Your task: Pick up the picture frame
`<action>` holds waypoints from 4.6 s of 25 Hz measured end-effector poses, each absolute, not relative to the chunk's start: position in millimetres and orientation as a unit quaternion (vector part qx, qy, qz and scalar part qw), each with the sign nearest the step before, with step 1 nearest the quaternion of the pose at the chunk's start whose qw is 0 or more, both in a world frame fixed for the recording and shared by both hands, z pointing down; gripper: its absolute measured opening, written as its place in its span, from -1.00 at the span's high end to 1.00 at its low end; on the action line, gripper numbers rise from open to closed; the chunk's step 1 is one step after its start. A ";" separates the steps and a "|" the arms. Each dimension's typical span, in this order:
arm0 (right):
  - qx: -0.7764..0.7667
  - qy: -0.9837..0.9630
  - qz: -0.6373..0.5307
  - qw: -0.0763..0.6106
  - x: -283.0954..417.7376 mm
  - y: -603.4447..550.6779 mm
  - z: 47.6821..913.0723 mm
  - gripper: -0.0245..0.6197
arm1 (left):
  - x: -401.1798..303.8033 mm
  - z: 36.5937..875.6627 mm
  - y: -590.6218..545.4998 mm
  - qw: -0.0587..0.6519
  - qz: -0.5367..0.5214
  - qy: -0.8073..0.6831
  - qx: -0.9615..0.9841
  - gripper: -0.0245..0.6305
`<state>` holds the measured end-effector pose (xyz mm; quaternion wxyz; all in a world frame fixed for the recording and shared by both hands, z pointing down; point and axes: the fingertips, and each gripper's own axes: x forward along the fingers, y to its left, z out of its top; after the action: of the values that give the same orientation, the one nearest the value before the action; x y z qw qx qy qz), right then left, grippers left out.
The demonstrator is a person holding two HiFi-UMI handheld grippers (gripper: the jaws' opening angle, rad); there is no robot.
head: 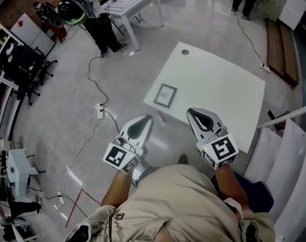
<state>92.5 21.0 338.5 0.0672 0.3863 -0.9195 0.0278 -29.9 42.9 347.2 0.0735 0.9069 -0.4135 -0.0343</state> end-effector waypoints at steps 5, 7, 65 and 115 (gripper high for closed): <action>0.377 -0.924 0.028 0.062 100.4 -9.3 339.0 0.84 | -15.2 349.4 15.8 0.080 -0.025 -0.416 0.905 0.84; 0.376 -0.924 0.030 0.061 103.4 -16.0 340.8 0.84 | -12.1 352.3 7.9 0.080 -0.022 -0.416 0.906 0.84; 0.496 -0.826 0.213 0.163 36.2 -247.5 554.4 0.83 | -64.4 595.6 -267.4 0.253 0.143 -0.249 0.924 0.83; 0.410 -0.742 0.464 0.257 30.0 -233.6 802.9 0.60 | -48.3 799.0 -271.5 0.371 0.307 -0.269 0.834 0.48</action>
<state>30.0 -233.6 802.9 0.2569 0.4102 -0.7417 0.4643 -48.3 -271.5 799.0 0.3710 0.8344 -0.2686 0.3066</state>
